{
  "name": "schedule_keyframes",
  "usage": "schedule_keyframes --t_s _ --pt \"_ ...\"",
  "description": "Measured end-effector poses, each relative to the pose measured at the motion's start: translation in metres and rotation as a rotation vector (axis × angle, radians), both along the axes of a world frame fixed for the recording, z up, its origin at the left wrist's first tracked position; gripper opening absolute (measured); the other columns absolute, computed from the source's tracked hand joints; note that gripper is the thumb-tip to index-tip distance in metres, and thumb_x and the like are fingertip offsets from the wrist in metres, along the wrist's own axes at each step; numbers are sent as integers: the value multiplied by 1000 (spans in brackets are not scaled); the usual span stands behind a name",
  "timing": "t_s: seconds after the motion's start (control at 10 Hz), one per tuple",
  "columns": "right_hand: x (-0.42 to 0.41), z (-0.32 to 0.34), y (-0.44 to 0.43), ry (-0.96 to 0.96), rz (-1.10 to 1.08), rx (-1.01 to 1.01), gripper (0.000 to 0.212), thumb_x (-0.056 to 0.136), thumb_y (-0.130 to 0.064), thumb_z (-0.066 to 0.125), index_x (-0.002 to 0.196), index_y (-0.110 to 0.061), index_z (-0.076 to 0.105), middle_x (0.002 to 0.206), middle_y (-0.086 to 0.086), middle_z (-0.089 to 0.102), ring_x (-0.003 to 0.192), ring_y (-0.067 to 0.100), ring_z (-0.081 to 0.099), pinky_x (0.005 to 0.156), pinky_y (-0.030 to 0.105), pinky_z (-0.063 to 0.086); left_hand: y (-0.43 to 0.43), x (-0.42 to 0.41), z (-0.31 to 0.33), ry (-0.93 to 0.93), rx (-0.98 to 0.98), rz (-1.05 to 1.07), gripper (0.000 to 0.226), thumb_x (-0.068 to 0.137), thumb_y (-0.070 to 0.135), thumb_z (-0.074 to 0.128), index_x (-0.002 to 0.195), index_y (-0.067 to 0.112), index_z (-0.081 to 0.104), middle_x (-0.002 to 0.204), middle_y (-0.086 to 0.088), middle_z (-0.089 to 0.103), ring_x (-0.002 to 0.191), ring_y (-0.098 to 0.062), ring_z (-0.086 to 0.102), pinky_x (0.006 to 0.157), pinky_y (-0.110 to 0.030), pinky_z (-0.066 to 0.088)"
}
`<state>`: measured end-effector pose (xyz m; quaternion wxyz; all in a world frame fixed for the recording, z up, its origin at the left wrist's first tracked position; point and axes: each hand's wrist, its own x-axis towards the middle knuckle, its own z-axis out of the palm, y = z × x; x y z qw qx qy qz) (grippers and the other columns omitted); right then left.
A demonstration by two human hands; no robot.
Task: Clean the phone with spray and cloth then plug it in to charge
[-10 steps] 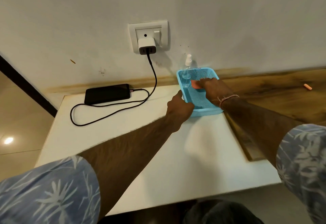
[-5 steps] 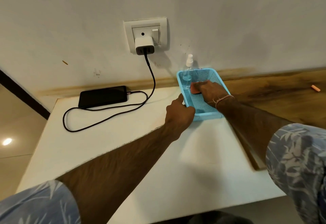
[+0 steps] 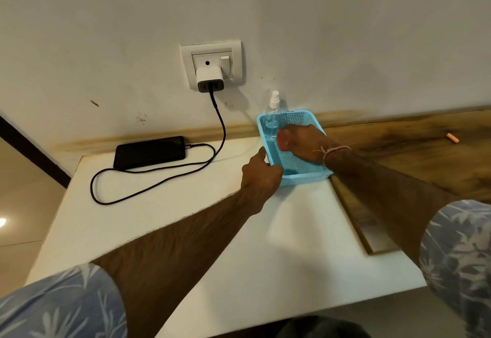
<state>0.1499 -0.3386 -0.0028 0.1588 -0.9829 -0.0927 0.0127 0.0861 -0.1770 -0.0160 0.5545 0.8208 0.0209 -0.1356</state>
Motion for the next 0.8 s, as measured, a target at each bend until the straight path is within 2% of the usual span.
schedule_keyframes --t_s 0.1,0.2,0.3,0.4,0.5,0.7,0.8 --pt "-10 5 -10 -212 -195 128 33 85 -35 49 109 -19 65 101 0 67 90 22 61 84 34 49 1 2 0 14 -13 5 55 92 15 61 145 19 47 128 -3 68 74 -2 56 48 -5 45" --pt "-28 0 -27 -386 -482 213 35 84 -13 56 119 -15 61 115 8 67 103 27 61 89 33 47 3 2 0 89 -131 11 54 94 11 60 144 25 46 131 -3 68 97 -15 66 78 -26 59" --pt "-37 -10 -33 -280 -598 410 38 83 -6 54 120 -13 61 115 9 67 103 28 62 84 30 49 3 2 -1 123 -162 -1 51 95 7 57 141 27 48 126 -5 69 109 -23 67 93 -42 57" --pt "-44 -20 -39 -184 -678 543 44 84 2 47 124 -11 61 118 9 67 106 28 63 91 38 52 -2 3 -2 118 -172 -8 46 95 3 52 132 29 53 124 -9 69 112 -28 66 95 -46 57" --pt "-46 -21 -39 -195 -706 549 46 85 4 46 126 -10 61 120 11 66 107 29 62 93 41 52 -4 3 -1 105 -169 -14 42 94 3 51 127 30 54 124 -9 68 111 -27 66 96 -47 57" --pt "-48 -13 -29 -180 -723 530 43 89 3 47 128 -10 59 121 12 64 105 30 62 79 24 49 -2 0 9 116 -135 -58 44 97 7 50 138 25 49 130 -5 65 117 -27 63 99 -46 55" --pt "-58 -6 -25 -167 -713 446 35 92 -9 50 126 -8 59 117 15 66 101 31 62 68 18 45 6 -8 8 89 -100 -98 47 100 20 56 145 21 43 144 -6 56 129 -27 55 103 -37 48"
